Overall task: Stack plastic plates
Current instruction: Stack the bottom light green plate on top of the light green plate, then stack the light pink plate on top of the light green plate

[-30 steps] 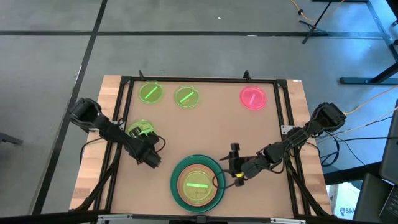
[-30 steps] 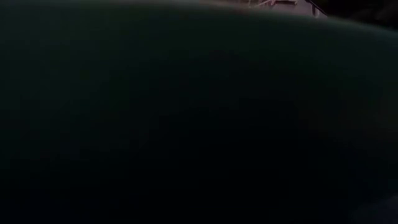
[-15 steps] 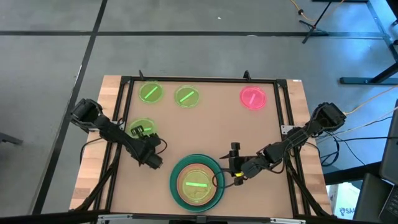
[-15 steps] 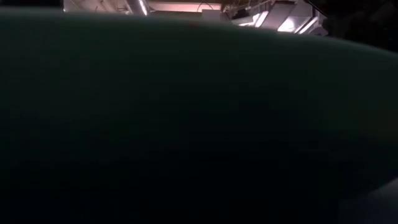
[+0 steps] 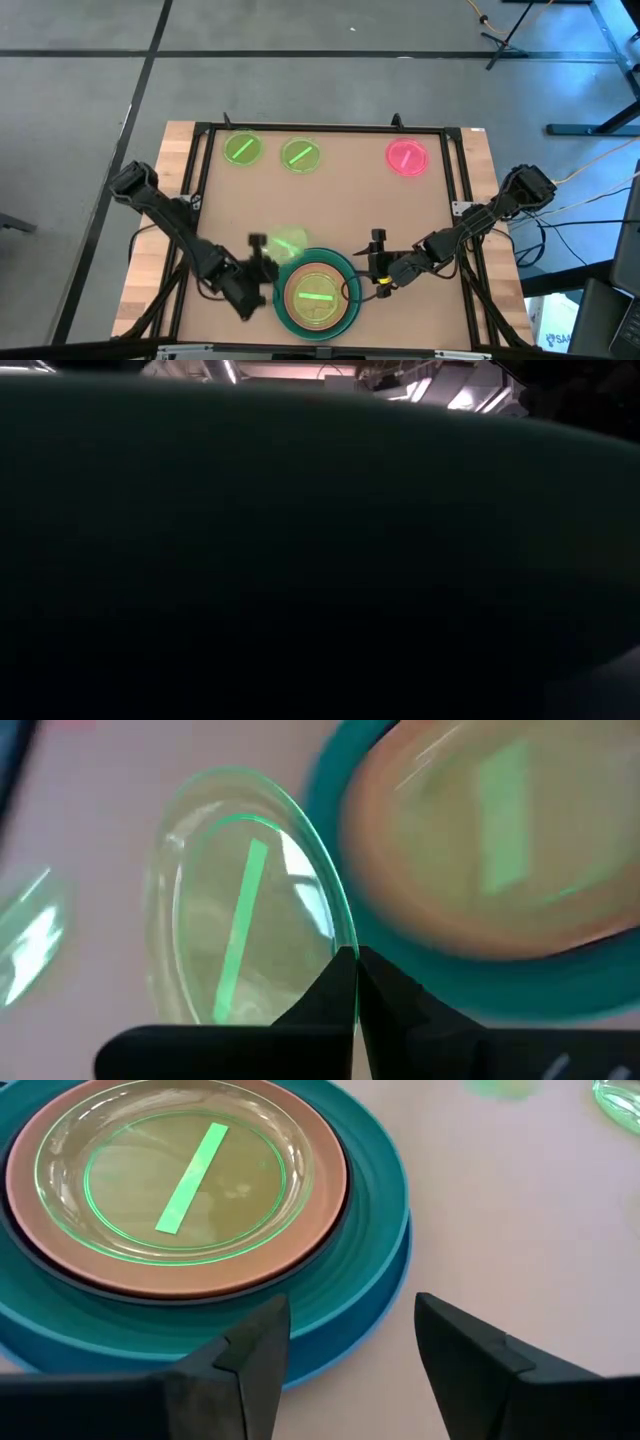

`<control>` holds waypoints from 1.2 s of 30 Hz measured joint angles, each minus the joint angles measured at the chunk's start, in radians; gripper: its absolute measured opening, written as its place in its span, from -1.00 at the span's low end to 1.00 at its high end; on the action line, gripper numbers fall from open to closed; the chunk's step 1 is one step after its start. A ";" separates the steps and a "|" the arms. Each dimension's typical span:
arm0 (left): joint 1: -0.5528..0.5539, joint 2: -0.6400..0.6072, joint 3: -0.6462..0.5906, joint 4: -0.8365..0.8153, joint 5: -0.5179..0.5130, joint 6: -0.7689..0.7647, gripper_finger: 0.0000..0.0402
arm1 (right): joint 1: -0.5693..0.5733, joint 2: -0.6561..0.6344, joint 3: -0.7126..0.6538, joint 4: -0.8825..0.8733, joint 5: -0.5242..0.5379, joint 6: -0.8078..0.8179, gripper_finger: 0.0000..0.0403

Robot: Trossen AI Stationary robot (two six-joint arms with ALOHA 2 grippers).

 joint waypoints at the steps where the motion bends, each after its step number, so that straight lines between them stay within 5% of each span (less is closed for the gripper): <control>1: -0.006 0.000 0.000 0.077 0.024 0.062 -1.00 | 0.000 0.000 0.000 0.000 0.000 0.000 0.03; 7: -0.015 0.000 -0.044 0.474 0.255 0.295 -1.00 | 0.000 0.000 0.000 0.000 0.000 0.000 0.03; 12: -0.013 0.030 -0.055 0.569 0.360 0.328 -1.00 | 0.000 0.000 0.000 0.000 0.000 0.002 0.03; 23: 0.013 0.103 -0.056 0.585 0.323 0.329 -0.87 | 0.000 0.000 0.000 -0.001 0.000 0.010 0.03; 32: 0.049 0.074 -0.057 0.555 0.455 0.276 -0.49 | 0.000 0.000 0.000 -0.002 -0.002 0.025 0.03; 36: 0.018 0.050 -0.057 0.538 0.379 0.329 -0.48 | 0.000 -0.028 0.000 -0.035 -0.030 0.030 0.03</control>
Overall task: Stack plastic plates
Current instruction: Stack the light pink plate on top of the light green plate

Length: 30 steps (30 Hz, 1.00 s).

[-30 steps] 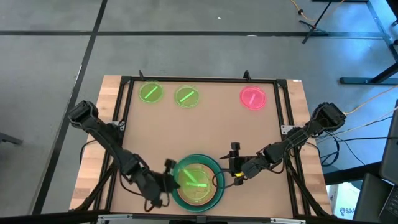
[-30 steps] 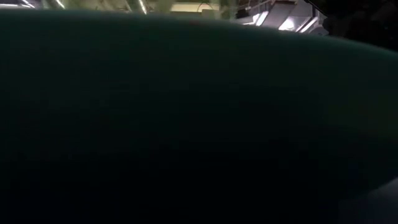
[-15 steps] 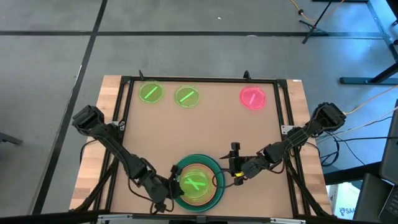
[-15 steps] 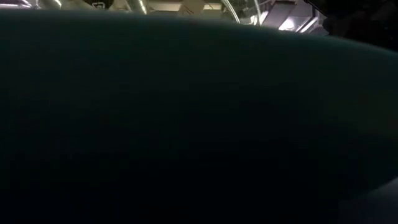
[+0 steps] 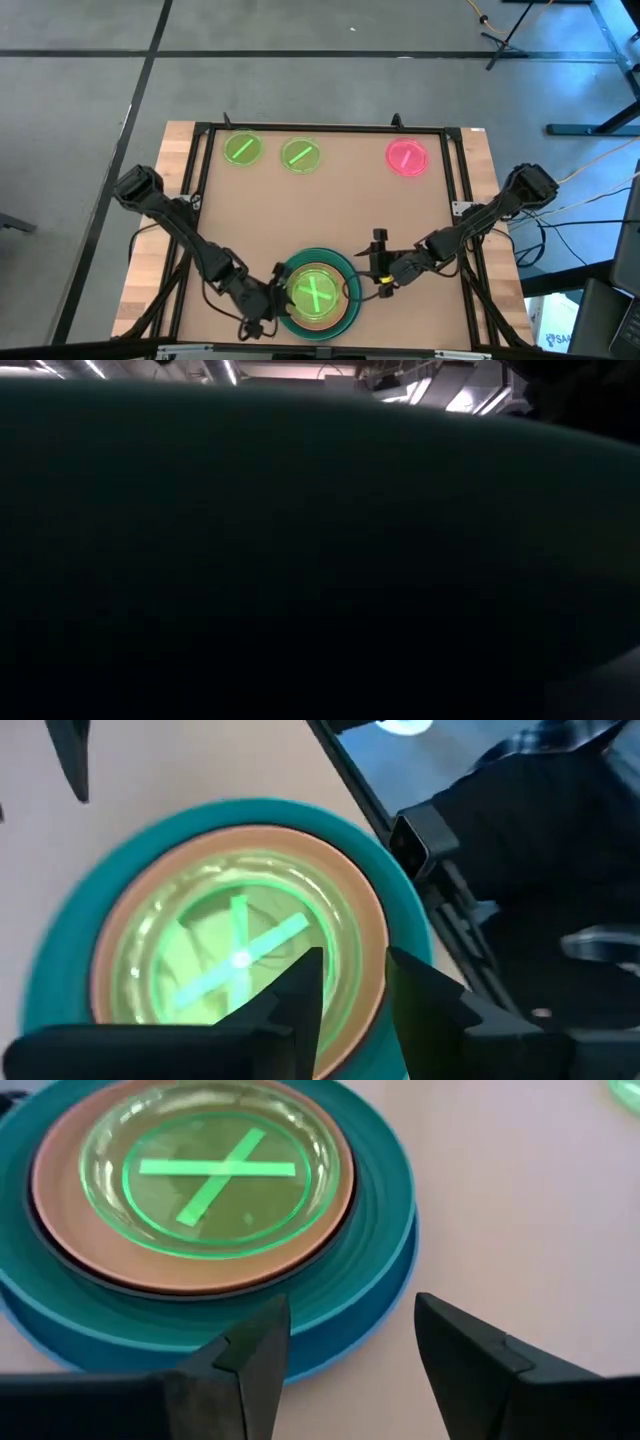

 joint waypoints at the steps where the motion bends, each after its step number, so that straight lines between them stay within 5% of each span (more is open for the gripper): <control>1: -0.009 0.000 0.000 0.000 -0.033 0.013 -0.49 | 0.000 -0.017 0.000 -0.015 0.002 0.001 0.03; 7: -0.048 0.000 -0.034 0.007 -0.126 0.006 -0.49 | -0.011 -0.140 0.000 -0.187 0.097 0.036 0.03; 13: -0.057 -0.118 -0.215 0.165 -0.163 -0.048 -0.51 | -0.108 -0.252 0.001 -0.424 0.107 0.137 0.03; 20: -0.014 -0.259 -0.491 0.500 -0.189 -0.077 -0.51 | -0.322 -0.272 0.001 -0.591 0.088 0.186 0.03; 30: 0.008 -0.274 -0.645 0.576 -0.420 -0.242 -0.51 | -0.695 -0.193 0.001 -0.626 0.033 0.174 0.03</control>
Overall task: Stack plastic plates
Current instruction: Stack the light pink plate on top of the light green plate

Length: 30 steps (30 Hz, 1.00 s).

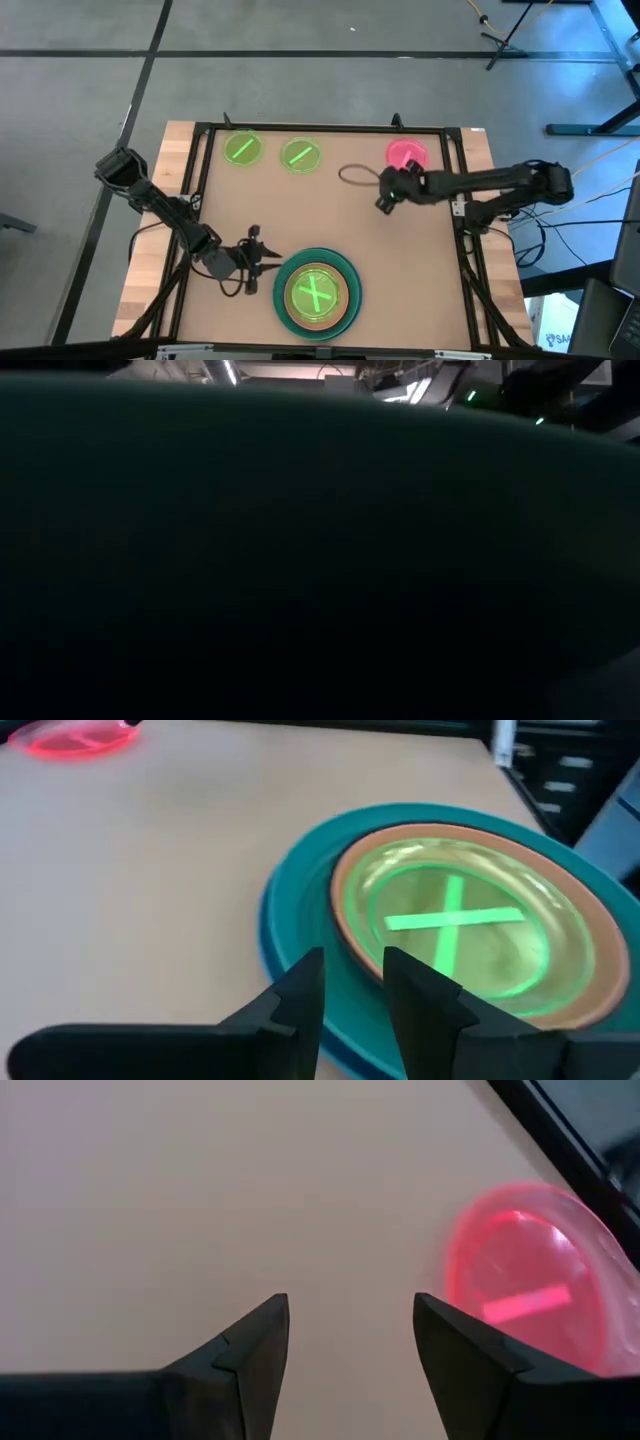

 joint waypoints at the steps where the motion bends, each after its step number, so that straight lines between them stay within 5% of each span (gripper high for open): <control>1: 0.003 0.000 0.000 0.000 -0.001 -0.012 -0.51 | -0.036 0.013 0.000 0.000 -0.005 -0.008 0.03; 9: 0.008 0.000 0.002 0.001 -0.002 -0.015 -0.51 | -0.269 0.145 0.000 0.093 -0.060 -0.121 0.03; 18: 0.008 0.000 0.002 0.000 -0.001 -0.015 -0.51 | -0.408 0.261 0.000 0.223 -0.094 -0.203 -0.03; 30: 0.008 0.001 0.003 0.000 -0.001 -0.015 -0.51 | -0.436 0.300 0.002 0.250 -0.106 -0.255 -0.90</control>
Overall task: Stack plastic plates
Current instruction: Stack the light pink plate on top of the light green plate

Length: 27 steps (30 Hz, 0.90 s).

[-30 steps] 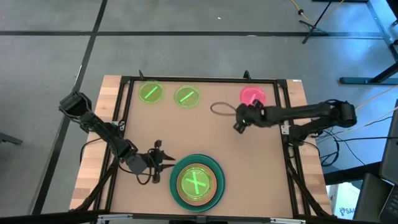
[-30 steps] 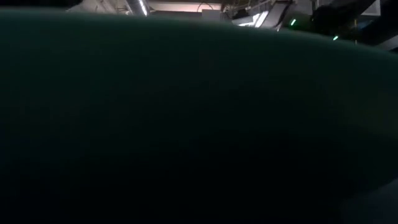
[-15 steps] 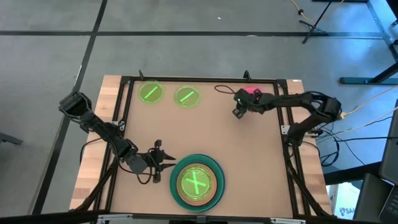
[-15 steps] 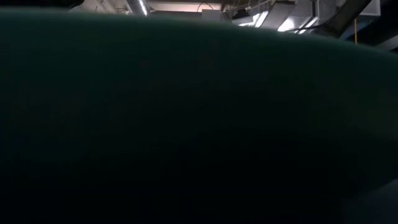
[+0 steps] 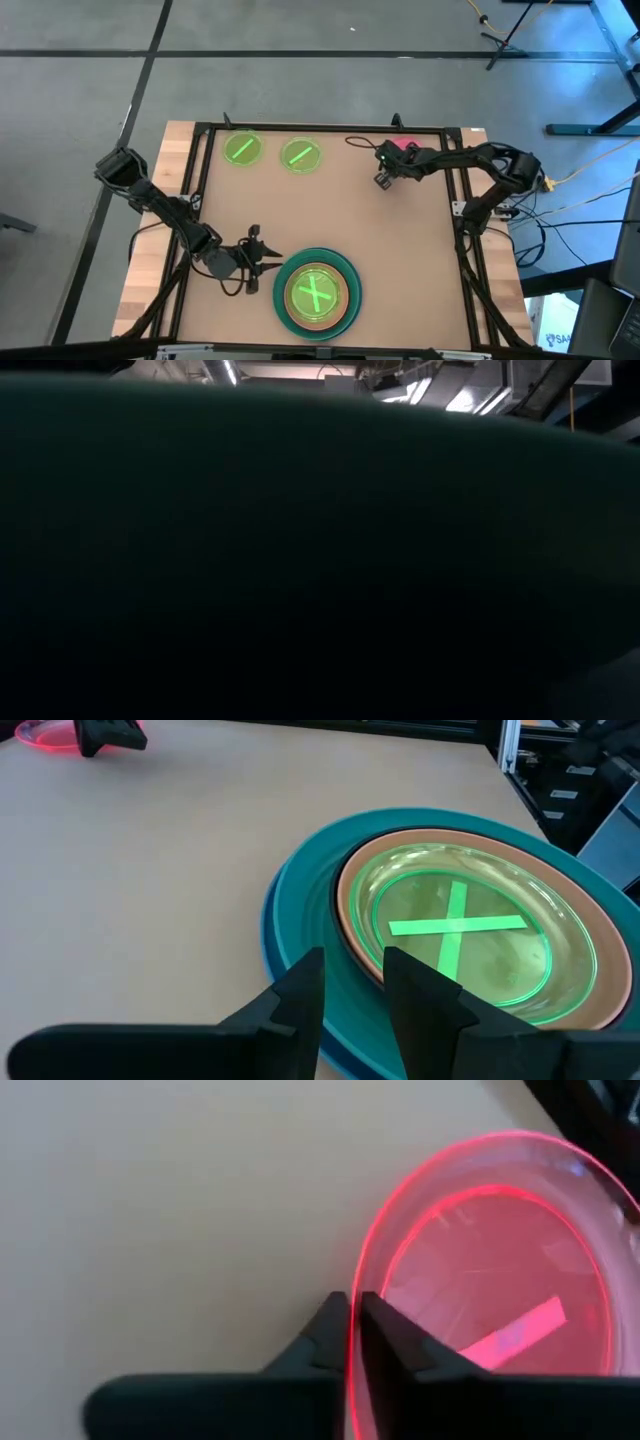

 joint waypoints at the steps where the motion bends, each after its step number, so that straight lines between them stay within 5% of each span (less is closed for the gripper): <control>1: 0.000 0.000 0.000 0.000 0.000 0.000 -0.51 | 0.004 0.000 0.000 -0.002 0.007 -0.007 -0.95; 8: 0.000 0.000 0.000 0.000 0.000 -0.023 -0.51 | 0.151 -0.034 0.021 -0.041 0.019 -0.024 -0.90; 21: 0.002 0.000 0.001 0.004 -0.008 -0.024 -0.51 | 0.677 -0.126 0.187 -0.057 -0.078 -0.058 -0.99; 27: 0.002 0.000 0.001 0.007 0.005 -0.026 -0.51 | 0.853 -0.126 0.214 0.120 -0.161 -0.147 -0.99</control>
